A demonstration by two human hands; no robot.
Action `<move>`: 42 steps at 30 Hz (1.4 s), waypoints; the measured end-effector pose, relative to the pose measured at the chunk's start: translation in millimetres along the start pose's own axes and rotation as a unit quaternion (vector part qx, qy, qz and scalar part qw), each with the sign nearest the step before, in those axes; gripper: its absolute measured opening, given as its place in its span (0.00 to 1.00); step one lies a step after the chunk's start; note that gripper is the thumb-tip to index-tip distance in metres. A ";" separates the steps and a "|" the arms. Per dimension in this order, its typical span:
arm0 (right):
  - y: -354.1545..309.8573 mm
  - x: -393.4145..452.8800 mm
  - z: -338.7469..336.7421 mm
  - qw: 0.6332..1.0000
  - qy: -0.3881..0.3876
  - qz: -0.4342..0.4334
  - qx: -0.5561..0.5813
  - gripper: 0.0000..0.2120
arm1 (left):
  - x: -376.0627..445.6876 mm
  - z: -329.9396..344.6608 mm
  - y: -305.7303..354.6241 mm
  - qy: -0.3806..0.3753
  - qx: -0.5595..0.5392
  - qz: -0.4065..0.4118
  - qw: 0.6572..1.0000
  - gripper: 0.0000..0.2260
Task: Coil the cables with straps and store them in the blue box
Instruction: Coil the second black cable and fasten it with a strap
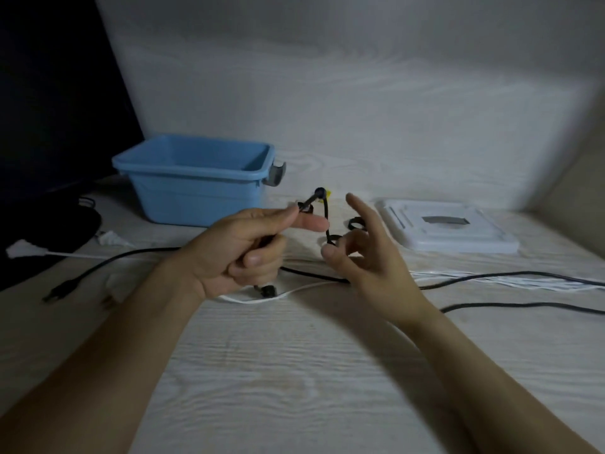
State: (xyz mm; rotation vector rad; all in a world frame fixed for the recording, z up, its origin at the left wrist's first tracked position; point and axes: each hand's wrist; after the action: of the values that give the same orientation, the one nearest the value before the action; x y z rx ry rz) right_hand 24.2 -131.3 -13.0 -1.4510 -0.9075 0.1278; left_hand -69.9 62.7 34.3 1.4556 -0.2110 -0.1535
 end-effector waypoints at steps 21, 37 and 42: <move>-23.2 1.4 -19.4 0.993 0.015 -0.016 0.113 0.11 | 3.9 -13.7 4.0 0.149 -0.233 0.122 0.953 0.18; -10.7 -14.8 2.9 0.953 -0.220 0.049 -0.200 0.16 | 9.6 -7.7 -2.2 0.223 -0.067 0.178 0.956 0.13; -13.5 -16.0 7.0 0.931 -0.220 -0.046 -0.288 0.09 | 18.0 16.5 -22.6 0.230 0.314 0.163 0.907 0.14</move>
State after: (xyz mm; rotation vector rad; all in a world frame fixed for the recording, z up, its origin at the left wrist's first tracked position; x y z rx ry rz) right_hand 3.4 -137.5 -9.2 -1.9606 -1.4641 0.1244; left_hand -55.7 40.0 14.5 2.0206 -0.1145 0.5812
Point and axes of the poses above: each hand's wrist, its own x-axis towards the middle knuckle, its own z-axis out of the palm, y = z × x, and after that the axes turned 10 degrees about x, right-handed
